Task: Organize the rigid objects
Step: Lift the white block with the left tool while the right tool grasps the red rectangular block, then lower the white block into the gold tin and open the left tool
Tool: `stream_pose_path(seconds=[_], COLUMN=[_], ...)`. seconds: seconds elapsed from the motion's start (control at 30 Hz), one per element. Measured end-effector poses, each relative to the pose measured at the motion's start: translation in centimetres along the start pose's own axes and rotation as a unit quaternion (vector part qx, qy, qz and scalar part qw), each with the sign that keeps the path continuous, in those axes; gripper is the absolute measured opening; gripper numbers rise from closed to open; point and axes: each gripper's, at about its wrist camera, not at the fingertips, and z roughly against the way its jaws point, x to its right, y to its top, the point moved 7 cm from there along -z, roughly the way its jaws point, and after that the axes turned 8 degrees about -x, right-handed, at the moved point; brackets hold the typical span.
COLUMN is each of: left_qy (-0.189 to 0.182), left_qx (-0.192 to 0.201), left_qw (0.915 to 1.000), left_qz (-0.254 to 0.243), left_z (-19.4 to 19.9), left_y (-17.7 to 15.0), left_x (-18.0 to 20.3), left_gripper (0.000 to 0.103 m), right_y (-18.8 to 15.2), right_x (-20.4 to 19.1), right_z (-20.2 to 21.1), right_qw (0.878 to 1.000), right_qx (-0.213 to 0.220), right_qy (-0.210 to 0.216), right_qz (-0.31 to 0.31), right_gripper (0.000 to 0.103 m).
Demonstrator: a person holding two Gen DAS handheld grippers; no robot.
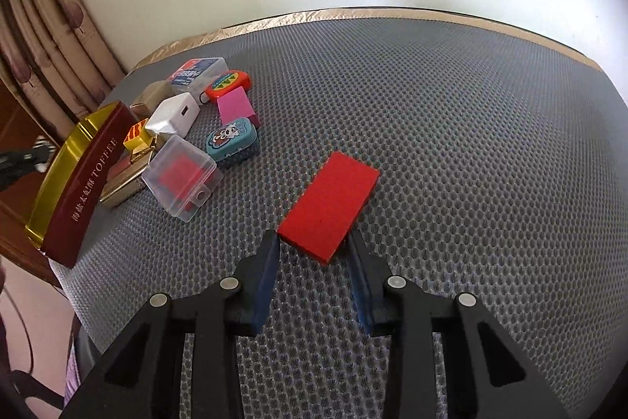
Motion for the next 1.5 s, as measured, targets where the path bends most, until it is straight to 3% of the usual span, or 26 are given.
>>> stream_pose_path(seconds=[0.27,0.37,0.47,0.6,0.67,0.9,0.93,0.97,1.0,1.1,1.23,1.3,1.33,1.37,1.43,1.5], left_qy=[0.044,0.093,0.115,0.043,0.018,-0.039,-0.039,-0.034,-0.031,-0.031,-0.04,-0.049,-0.05,-0.051,-0.058,-0.068], left_qx=[-0.033,-0.009,0.008,0.047,0.051,0.048,0.049,0.05,0.05,0.047,0.049,0.052,0.051,0.047,0.035,0.025], left_qw=[0.9983,0.9952,0.9931,0.9972,0.9968,0.9943,0.994,0.9938,0.9938,0.9945,0.9947,0.9945,0.9948,0.9951,0.9954,0.995], left_qz=[-0.017,-0.029,-0.023,0.038,0.058,0.087,0.09,0.093,0.094,0.089,0.082,0.077,0.074,0.07,0.067,0.068], left_z=[-5.7,-5.8,-4.7,0.2,2.3,6.6,6.9,7.1,7.2,7.6,7.2,7.1,6.9,6.7,6.2,5.7], left_y=[3.6,4.2,4.2,2.0,0.1,-8.7,-9.3,-10.2,-10.9,-12.2,-12.4,-12.3,-12.1,-12.2,-12.4,-12.7], left_x=[-2.4,-3.3,-4.1,-4.4,-4.6,-3.7,-3.9,-4.1,-4.1,-4.3,-4.1,-4.2,-4.1,-3.9,-3.6,-3.5], left_gripper=[0.034,0.04,0.04,0.041,0.047,0.052,0.052,0.052,0.052,0.052,0.052,0.052,0.052,0.052,0.052,0.052], right_y=[-0.2,-0.1,-0.3,-0.3,-0.1,0.7,0.8,1.0,1.3,2.0,3.1,2.9,2.6,2.3,1.8,1.5], right_x=[0.1,0.1,0.3,0.2,-0.1,-2.0,-2.3,-3.0,-3.8,-6.0,-6.7,-6.1,-5.8,-5.8,-6.2,-7.1], right_z=[0.6,0.7,1.1,2.0,2.5,4.6,4.8,5.3,5.5,6.2,5.6,4.5,4.2,4.2,4.1,3.8], right_qw=[1.0,1.0,1.0,1.0,1.0,0.999,0.999,0.999,0.998,0.998,0.997,0.997,0.997,0.997,0.996,0.99], right_qx=[-0.001,-0.002,-0.003,0.002,0.005,0.017,0.018,0.023,0.024,0.023,0.028,-0.004,-0.018,-0.019,-0.014,-0.007], right_qy=[0.004,0.008,0.013,0.018,0.023,0.044,0.045,0.044,0.048,0.055,0.011,0.038,0.05,0.05,0.034,0.01], right_qz=[0.001,-0.003,-0.007,-0.008,-0.009,0.0,0.002,0.011,0.017,0.035,0.07,0.061,0.054,0.057,0.087,0.142], right_gripper=[0.032,0.032,0.032,0.032,0.031,0.03,0.029,0.016,0.009,0.01,0.012,0.014,0.026,0.055,0.089,0.089])
